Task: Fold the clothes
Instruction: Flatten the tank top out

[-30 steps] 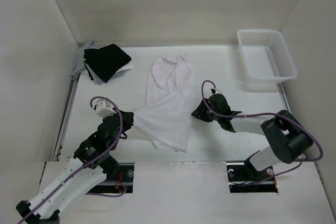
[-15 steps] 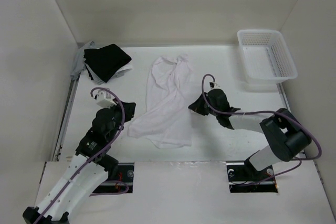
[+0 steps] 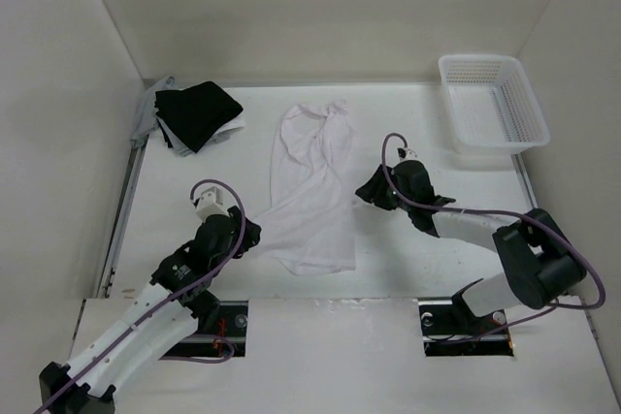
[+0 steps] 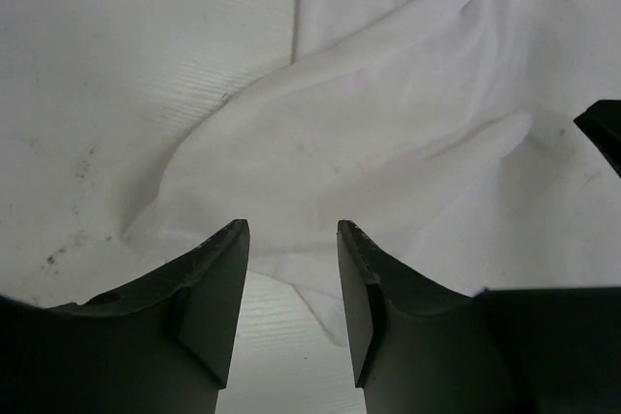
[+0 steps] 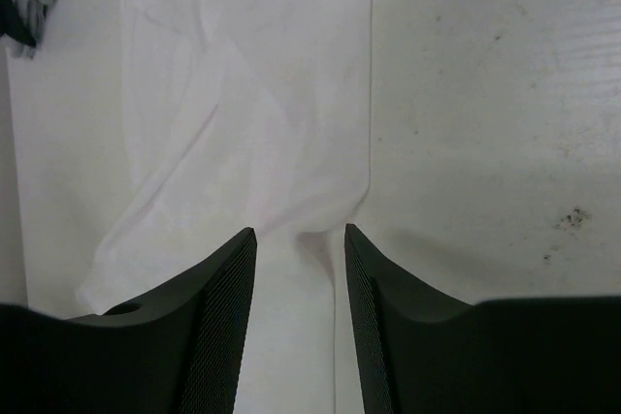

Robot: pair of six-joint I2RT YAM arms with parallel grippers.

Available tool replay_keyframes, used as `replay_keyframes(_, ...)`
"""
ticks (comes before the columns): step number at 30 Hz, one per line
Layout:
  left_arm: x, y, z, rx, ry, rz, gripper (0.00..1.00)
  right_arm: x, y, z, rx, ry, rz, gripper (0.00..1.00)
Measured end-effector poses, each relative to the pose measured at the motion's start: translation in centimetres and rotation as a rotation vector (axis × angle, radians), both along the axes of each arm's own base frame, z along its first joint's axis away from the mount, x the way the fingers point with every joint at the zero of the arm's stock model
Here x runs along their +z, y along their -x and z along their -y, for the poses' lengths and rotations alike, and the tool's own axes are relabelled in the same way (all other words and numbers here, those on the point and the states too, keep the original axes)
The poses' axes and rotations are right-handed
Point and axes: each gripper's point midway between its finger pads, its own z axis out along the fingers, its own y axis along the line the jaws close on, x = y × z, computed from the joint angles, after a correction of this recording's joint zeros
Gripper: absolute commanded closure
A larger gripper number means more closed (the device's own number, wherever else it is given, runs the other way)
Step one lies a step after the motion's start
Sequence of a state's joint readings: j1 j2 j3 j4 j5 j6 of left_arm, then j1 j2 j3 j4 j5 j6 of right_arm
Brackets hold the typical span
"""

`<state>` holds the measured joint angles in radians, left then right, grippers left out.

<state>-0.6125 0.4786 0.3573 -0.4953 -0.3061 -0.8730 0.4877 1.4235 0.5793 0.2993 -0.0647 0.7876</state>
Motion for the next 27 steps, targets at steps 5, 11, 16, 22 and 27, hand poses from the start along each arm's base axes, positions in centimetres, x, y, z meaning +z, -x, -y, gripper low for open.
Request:
replay_keyframes(5, -0.6, 0.1, -0.9, 0.065, -0.015, -0.022, 0.56, -4.4, 1.2, -2.0, 0.09, 0.037, -0.127, 0.81)
replay_keyframes(11, -1.2, 0.2, -1.1, 0.082, -0.038, -0.043, 0.56, -5.0, 0.5, -2.2, 0.078, 0.006, -0.154, 1.0)
replay_keyframes(16, -2.2, 0.6, -0.7, 0.051, -0.076, -0.079, 0.56, -3.2, -2.6, 1.8, -0.056, -0.023, -0.11, 1.0)
replay_keyframes(22, -2.7, 1.1, -0.1, 0.015, -0.096, -0.094, 0.63, -2.2, -4.5, 4.5, -0.157, -0.041, -0.085, 0.73)
replay_keyframes(27, -2.8, 2.3, 2.6, -0.118, -0.094, -0.094, 0.62, -1.9, -4.8, 4.4, -0.159, -0.047, -0.078, 0.62)
